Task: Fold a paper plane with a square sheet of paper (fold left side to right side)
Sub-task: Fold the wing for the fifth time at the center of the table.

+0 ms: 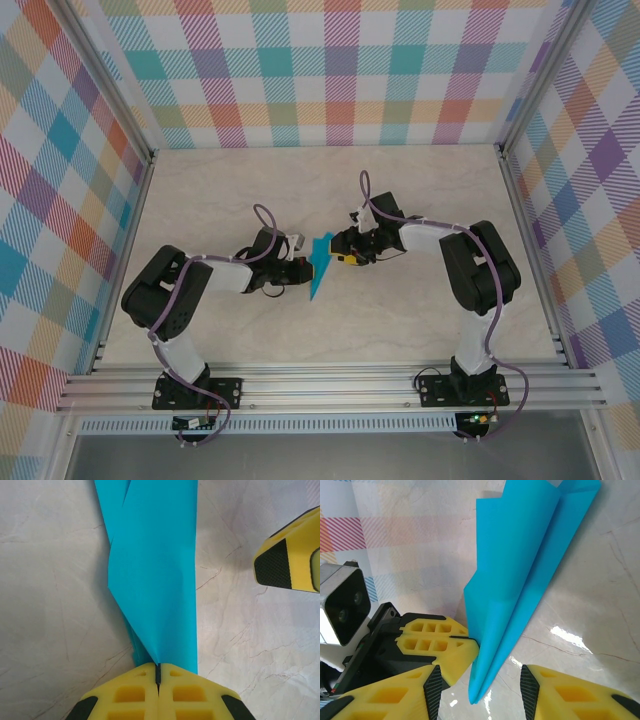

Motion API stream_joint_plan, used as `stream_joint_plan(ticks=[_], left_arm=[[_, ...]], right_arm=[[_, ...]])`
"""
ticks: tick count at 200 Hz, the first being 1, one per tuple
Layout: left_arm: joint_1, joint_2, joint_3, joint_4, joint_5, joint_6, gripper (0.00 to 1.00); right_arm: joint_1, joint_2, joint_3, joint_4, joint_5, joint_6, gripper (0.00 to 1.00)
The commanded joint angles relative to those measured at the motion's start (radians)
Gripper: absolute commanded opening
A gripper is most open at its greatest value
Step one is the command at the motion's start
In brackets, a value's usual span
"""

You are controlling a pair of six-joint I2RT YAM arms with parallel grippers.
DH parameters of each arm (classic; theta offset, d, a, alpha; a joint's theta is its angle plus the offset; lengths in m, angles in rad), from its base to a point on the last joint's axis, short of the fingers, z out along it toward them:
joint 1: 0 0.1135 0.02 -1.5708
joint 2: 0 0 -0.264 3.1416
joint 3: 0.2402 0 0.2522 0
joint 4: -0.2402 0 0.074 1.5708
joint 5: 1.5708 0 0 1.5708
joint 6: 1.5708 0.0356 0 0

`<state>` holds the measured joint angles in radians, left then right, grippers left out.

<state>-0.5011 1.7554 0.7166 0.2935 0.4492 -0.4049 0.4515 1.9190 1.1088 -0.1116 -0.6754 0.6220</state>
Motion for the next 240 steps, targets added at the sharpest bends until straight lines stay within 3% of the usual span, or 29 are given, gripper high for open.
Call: stream_joint_plan(ticks=[1,240], left_arm=[[0.012,0.021,0.011,0.021,-0.005,-0.011,0.00],[0.010,0.010,0.046,-0.027,0.031,0.042,0.00]], right_arm=[[-0.002,-0.007,-0.010,0.022,-0.035,0.008,0.47],[0.009,0.059,0.034,0.035,-0.033,0.057,0.44]])
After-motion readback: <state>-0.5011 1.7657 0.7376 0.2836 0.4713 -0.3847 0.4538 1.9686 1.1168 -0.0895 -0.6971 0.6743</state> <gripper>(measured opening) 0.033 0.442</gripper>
